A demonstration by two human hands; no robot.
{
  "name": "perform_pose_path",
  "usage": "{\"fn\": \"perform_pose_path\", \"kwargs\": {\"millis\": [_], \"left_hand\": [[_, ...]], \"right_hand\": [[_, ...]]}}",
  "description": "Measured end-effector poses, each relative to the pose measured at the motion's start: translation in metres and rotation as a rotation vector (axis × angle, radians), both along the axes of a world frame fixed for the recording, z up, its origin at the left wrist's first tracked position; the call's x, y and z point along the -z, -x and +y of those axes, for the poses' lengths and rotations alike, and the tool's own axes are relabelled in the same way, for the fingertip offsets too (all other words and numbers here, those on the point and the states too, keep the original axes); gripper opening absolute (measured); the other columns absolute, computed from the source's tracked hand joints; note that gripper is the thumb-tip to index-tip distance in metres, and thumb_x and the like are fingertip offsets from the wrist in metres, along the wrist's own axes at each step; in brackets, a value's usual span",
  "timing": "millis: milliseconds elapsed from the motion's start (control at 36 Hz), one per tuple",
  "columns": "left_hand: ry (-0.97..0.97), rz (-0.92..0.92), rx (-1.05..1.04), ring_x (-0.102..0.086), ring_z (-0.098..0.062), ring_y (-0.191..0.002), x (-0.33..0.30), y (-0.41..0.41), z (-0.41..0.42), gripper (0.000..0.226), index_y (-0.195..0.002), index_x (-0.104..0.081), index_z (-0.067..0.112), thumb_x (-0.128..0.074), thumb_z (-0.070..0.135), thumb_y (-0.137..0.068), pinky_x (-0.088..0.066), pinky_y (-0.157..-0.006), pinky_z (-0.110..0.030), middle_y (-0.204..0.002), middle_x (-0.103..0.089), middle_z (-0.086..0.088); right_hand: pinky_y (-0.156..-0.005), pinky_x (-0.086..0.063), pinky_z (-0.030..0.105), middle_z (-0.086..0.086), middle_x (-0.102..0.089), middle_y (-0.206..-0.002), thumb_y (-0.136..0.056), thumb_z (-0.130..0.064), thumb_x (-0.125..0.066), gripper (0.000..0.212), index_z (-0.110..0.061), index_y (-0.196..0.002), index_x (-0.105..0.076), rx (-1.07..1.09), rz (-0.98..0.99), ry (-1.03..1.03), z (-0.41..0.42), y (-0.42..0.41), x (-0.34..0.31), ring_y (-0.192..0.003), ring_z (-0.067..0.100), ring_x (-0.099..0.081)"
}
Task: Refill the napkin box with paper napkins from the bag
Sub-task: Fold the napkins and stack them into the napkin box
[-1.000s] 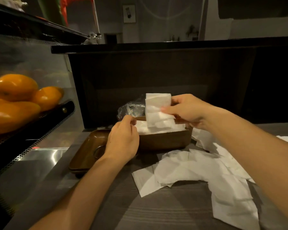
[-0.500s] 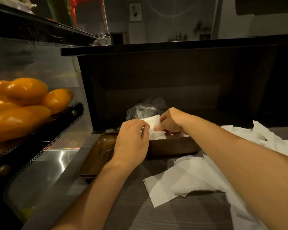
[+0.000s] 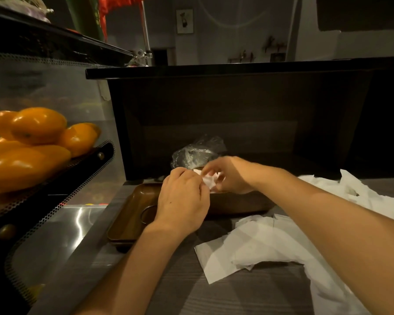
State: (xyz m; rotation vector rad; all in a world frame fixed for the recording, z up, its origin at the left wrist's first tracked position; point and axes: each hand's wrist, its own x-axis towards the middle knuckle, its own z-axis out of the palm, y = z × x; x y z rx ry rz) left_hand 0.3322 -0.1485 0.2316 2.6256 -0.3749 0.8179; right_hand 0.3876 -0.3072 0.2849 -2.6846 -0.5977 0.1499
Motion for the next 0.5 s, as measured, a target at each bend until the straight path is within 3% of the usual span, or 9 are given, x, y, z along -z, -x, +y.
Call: {"fn": "perform_pose_path", "kwargs": {"millis": [83, 222, 306, 389, 444, 500], "left_hand": [[0.057, -0.016, -0.007, -0.045, -0.005, -0.109, 0.001, 0.001, 0.000, 0.021, -0.104, -0.063, 0.026, -0.044, 0.034, -0.101, -0.041, -0.103, -0.027, -0.109, -0.057, 0.012], [0.187, 0.015, -0.016, -0.043, -0.006, -0.111, -0.006, 0.006, 0.001, 0.013, -0.103, -0.058, 0.023, -0.046, 0.021, -0.102, -0.037, -0.095, -0.020, -0.108, -0.054, 0.009], [0.304, 0.054, -0.023, -0.041, -0.005, -0.108, -0.013, 0.011, -0.002, 0.014, -0.102, -0.055, 0.025, -0.046, 0.015, -0.102, -0.035, -0.089, -0.020, -0.105, -0.048, 0.012], [0.408, 0.046, -0.062, -0.043, -0.006, -0.106, -0.019, 0.015, -0.006, 0.017, -0.107, -0.054, 0.026, -0.048, 0.011, -0.101, -0.042, -0.088, -0.022, -0.109, -0.047, 0.012], [0.448, 0.024, -0.075, -0.046, -0.008, -0.105, -0.023, 0.018, -0.010, 0.019, -0.109, -0.054, 0.025, -0.048, 0.009, -0.101, -0.042, -0.086, -0.021, -0.113, -0.050, 0.007], [0.461, -0.017, -0.040, -0.051, -0.011, -0.104, -0.024, 0.024, -0.015, 0.019, -0.106, -0.052, 0.026, -0.050, 0.008, -0.100, -0.045, -0.085, -0.020, -0.112, -0.053, 0.005]], "right_hand": [[-0.108, -0.045, 0.042, -0.002, -0.050, -0.148, -0.098, -0.025, -0.066, 0.044, -0.033, -0.139, -0.055, -0.008, 0.131, 0.039, 0.006, -0.002, 0.000, -0.134, 0.025, -0.050], [-0.109, -0.043, 0.042, -0.003, -0.047, -0.150, -0.098, -0.029, -0.065, 0.047, -0.034, -0.142, -0.051, -0.032, 0.144, 0.163, 0.011, -0.006, -0.007, -0.136, 0.025, -0.047], [-0.097, -0.050, 0.035, -0.005, -0.059, -0.134, -0.092, -0.041, -0.071, 0.045, -0.032, -0.134, -0.059, 0.036, 0.005, 0.039, -0.002, -0.003, -0.017, -0.122, 0.019, -0.056], [-0.073, -0.046, 0.021, -0.009, -0.067, -0.106, -0.094, -0.035, -0.070, 0.018, -0.028, -0.111, -0.069, 0.159, -0.193, -0.245, -0.025, 0.009, -0.024, -0.100, 0.011, -0.062], [-0.067, -0.047, 0.018, -0.008, -0.069, -0.093, -0.096, -0.032, -0.068, 0.008, -0.026, -0.099, -0.072, 0.213, -0.293, -0.334, -0.041, 0.020, -0.023, -0.089, 0.008, -0.064], [-0.065, -0.050, 0.020, -0.007, -0.069, -0.087, -0.097, -0.033, -0.066, 0.012, -0.025, -0.091, -0.073, 0.246, -0.334, -0.364, -0.055, 0.033, -0.020, -0.082, 0.009, -0.065]]}}
